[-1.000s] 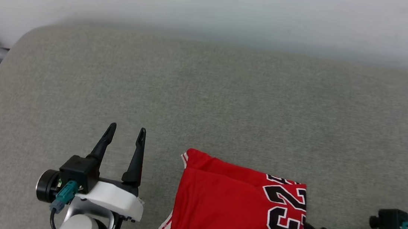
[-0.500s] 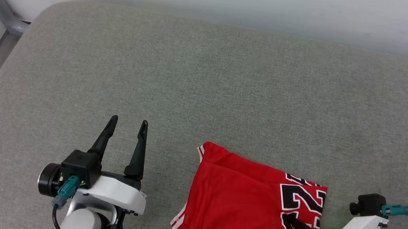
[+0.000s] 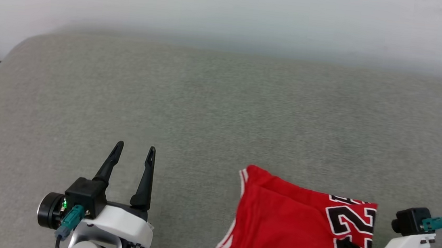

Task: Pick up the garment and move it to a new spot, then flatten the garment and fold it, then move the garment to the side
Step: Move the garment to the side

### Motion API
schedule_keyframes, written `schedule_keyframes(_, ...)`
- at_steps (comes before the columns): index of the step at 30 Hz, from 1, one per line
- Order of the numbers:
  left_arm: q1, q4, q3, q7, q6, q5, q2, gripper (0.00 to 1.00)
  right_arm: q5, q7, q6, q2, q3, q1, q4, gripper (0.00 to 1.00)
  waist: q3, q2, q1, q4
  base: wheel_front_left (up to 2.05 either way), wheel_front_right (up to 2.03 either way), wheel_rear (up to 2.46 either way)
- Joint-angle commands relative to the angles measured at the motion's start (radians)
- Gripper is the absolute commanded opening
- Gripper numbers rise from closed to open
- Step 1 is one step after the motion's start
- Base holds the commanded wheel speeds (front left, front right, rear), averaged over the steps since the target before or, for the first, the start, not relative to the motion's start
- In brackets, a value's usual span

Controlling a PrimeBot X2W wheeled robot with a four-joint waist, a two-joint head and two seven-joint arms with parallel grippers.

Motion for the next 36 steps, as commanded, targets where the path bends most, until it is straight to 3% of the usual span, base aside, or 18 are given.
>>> schedule_keyframes(1, 0.01, -0.004, -0.001, -0.002, -0.001, 0.005, 0.001, 1.0, -0.021, 0.01, -0.001, -0.013, -0.014, 0.015, -0.008, 0.0, -0.031, -0.0001, -0.0001, -0.059, 0.0, 0.0, 0.0)
schedule_keyframes(9, 0.038, -0.014, -0.001, -0.002, -0.004, 0.014, -0.005, 1.0, -0.095, 0.07, -0.001, -0.023, -0.077, 0.012, -0.024, 0.0, -0.051, -0.0001, -0.0001, -0.243, 0.0, 0.0, 0.0)
schedule_keyframes(19, -0.027, -0.061, -0.012, -0.002, -0.011, 0.031, 0.002, 1.0, -0.12, -0.01, -0.001, -0.032, -0.097, -0.187, 0.069, 0.0, 0.085, -0.0001, -0.0001, -0.387, 0.0, 0.0, 0.0)
schedule_keyframes(26, -0.151, -0.113, -0.035, 0.019, -0.026, 0.073, 0.031, 1.0, -0.153, -0.109, -0.001, -0.08, -0.157, -0.389, 0.19, 0.0, 0.261, -0.0001, -0.0001, -0.413, 0.0, 0.0, 0.0)
schedule_keyframes(36, -0.345, -0.195, -0.08, 0.065, -0.065, 0.143, 0.077, 1.0, -0.189, -0.21, -0.001, -0.193, -0.358, -0.574, 0.355, 0.0, 0.494, -0.0001, -0.0001, -0.36, 0.0, 0.0, 0.0)
